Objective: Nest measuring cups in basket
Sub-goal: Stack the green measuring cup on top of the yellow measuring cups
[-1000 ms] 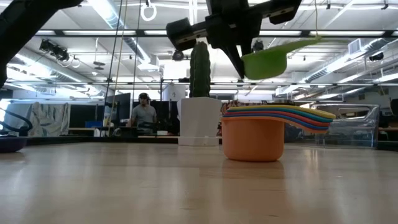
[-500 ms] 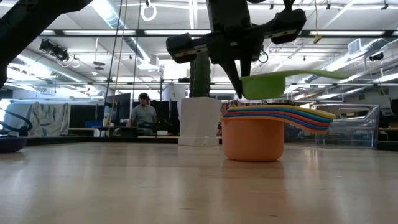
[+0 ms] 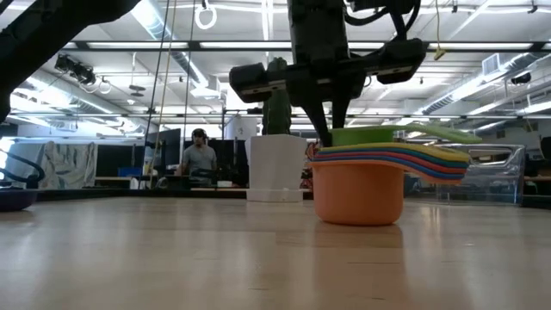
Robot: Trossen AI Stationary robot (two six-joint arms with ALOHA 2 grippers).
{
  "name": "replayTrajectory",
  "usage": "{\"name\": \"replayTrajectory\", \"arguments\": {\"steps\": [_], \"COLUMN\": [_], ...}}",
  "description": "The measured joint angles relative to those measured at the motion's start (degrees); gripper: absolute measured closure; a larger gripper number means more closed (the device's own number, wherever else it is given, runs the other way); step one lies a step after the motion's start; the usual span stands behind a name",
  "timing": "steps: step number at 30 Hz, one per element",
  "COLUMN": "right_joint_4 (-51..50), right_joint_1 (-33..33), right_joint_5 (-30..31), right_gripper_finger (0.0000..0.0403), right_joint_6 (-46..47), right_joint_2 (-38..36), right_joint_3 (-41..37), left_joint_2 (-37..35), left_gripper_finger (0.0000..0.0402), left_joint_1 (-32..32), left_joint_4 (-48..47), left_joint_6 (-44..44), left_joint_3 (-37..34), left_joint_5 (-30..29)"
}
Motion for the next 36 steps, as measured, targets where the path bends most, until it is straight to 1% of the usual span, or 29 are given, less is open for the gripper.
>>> {"name": "replayTrajectory", "arguments": {"steps": [3, 5, 9, 14, 17, 20, 23, 26, 29, 31, 34, 36], "right_joint_4": [0.0, 0.0, 0.01, 0.0, 0.0, 0.0, 0.0, 0.0, 0.0, 0.0, 0.0, 0.0], "right_joint_1": [0.0, 0.0, 0.01, 0.0, 0.0, 0.0, 0.0, 0.02, 0.01, 0.02, 0.0, 0.0], "right_joint_5": [-0.02, 0.0, -0.02, -0.02, -0.02, -0.09, -1.29, -3.18, -4.72, -5.25, -5.57, -5.6], "right_gripper_finger": [0.0291, 0.0292, 0.0292, 0.0292, 0.0292, 0.0292, 0.0292, 0.0292, 0.0292, 0.0292, 0.0292, 0.0292], "right_joint_6": [0.0, 0.02, 0.0, 0.01, 0.25, 0.5, 0.62, 0.61, 0.6, 0.54, 0.48, 0.48], "right_joint_2": [0.0, 0.0, 0.0, 0.0, 0.0, 0.0, 0.0, 0.0, 0.0, 0.0, 0.0, 0.0], "right_joint_3": [0.0, 0.0, 0.0, 0.0, 0.0, 0.0, 0.0, 0.0, 0.0, 0.0, 0.0, 0.0], "left_joint_2": [0.0, 0.02, 0.03, 0.17, 0.17, 0.17, 0.17, -0.18, -0.37, -0.37, -0.37, -0.37], "left_gripper_finger": [0.0367, 0.0354, 0.034, 0.0338, 0.0337, 0.0336, 0.0336, 0.0336, 0.0336, 0.0336, 0.0335, 0.0335], "left_joint_1": [-0.01, 0.0, 0.0, 0.0, 0.0, -0.02, -0.02, -0.02, -0.02, -0.11, -0.11, -0.15], "left_joint_4": [0.03, 0.3, 0.62, 0.51, 0.47, 0.26, -0.48, -2.62, -4.04, -4.34, -4.22, -4.45], "left_joint_6": [0.49, 2.66, 5.21, 9.79, 11.07, 11.94, 11.96, 12.04, 12.19, 13.38, 14.6, 14.93], "left_joint_3": [0.0, 0.0, 0.0, -0.04, -0.04, -0.04, -0.04, -0.09, -0.09, -0.09, -0.09, -0.09], "left_joint_5": [-0.06, -0.05, 0.67, 3.67, 5.19, 5.51, 5.74, 7.78, 8.58, 9.4, 12.37, 13.0]}}
